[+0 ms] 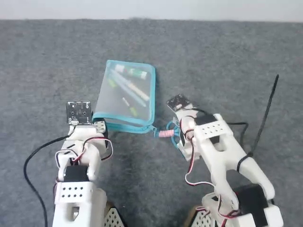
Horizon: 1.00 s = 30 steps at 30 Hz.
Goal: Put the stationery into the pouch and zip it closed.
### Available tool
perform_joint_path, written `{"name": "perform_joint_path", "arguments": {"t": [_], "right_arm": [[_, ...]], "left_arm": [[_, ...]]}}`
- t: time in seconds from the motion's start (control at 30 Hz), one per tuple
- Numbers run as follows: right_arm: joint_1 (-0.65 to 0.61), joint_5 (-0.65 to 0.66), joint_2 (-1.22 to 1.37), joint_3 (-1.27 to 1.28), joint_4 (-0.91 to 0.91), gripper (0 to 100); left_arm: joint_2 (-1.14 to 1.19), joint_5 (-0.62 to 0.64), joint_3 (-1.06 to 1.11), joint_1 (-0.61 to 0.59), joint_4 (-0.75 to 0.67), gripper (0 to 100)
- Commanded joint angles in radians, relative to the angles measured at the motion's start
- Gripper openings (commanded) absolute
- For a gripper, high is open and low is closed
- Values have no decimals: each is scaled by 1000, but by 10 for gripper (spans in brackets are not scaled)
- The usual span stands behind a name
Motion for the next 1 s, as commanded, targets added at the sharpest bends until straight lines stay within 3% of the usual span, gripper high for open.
{"name": "perform_joint_path", "arguments": {"t": [0.0,0.3,0.43,0.7,0.83,0.97], "right_arm": [[13,6,-59,14,-19,131],[13,6,-59,58,-21,119],[15,14,-70,57,-18,6],[71,17,-186,-49,87,7],[4,17,-302,-172,219,7],[-140,17,-380,-293,338,7]], "left_arm": [[-21,12,-44,-8,-38,12],[-21,12,-44,-8,-38,12],[-21,12,-42,-6,-38,12],[-21,9,-33,60,-38,12],[-21,8,-30,84,-38,12],[-21,8,-28,89,-38,12]]}}
